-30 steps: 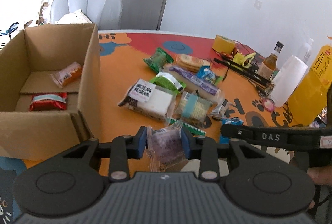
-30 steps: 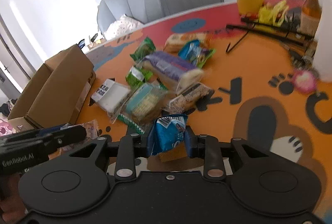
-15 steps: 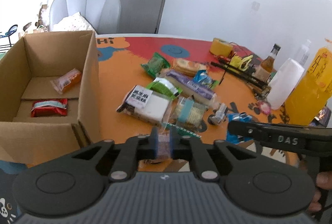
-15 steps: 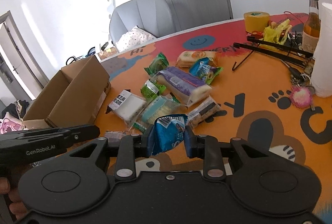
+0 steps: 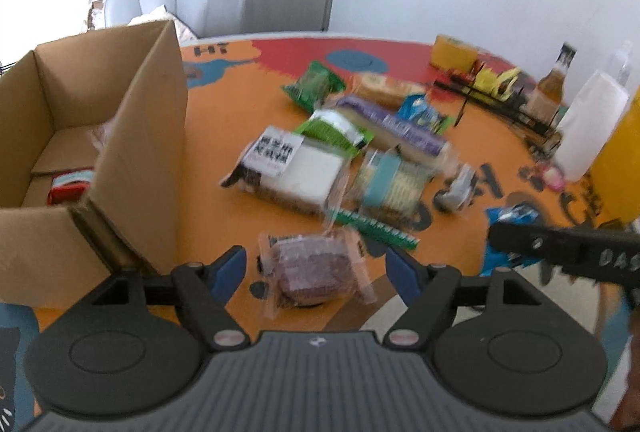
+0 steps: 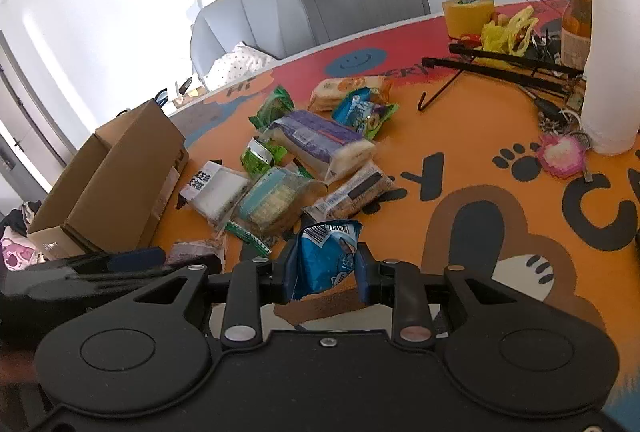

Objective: Organize snacks

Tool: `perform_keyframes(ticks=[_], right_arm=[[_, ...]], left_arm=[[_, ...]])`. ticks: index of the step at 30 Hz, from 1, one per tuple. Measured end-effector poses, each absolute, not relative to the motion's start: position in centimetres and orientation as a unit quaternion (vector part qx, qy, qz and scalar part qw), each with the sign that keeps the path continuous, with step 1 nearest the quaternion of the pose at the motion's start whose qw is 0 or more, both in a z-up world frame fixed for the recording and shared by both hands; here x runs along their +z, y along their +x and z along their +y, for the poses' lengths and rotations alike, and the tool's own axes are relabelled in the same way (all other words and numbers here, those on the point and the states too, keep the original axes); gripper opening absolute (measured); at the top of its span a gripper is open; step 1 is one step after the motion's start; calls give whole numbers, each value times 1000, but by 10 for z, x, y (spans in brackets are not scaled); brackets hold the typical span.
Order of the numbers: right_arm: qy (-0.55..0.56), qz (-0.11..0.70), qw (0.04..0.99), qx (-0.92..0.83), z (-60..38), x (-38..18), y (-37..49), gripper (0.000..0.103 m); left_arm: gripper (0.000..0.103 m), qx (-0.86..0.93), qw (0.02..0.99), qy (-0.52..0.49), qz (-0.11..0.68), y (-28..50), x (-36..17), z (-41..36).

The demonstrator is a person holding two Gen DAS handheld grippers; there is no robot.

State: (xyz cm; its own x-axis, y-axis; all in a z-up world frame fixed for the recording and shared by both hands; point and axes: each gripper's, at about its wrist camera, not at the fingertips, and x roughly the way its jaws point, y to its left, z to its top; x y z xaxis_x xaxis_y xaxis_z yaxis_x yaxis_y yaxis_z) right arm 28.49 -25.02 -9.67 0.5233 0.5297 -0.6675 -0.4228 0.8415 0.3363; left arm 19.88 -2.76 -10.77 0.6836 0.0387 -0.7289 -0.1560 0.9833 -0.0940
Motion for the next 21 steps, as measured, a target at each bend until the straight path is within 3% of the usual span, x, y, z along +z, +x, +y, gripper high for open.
perform_keyframes(ticks=[5,9,21], right_arm=[[61,402,868,286,-242,-99,283,28],[55,398,868,293,-237,-98,282,28],[52,378,873,304,-227,-82,278,28]], left_arm=[[67,54,918,-35,392,195,-118,-37],[41,51,921,-32,386,192,-115,-36],[37,29,931,-57,358,186,-90,-29]])
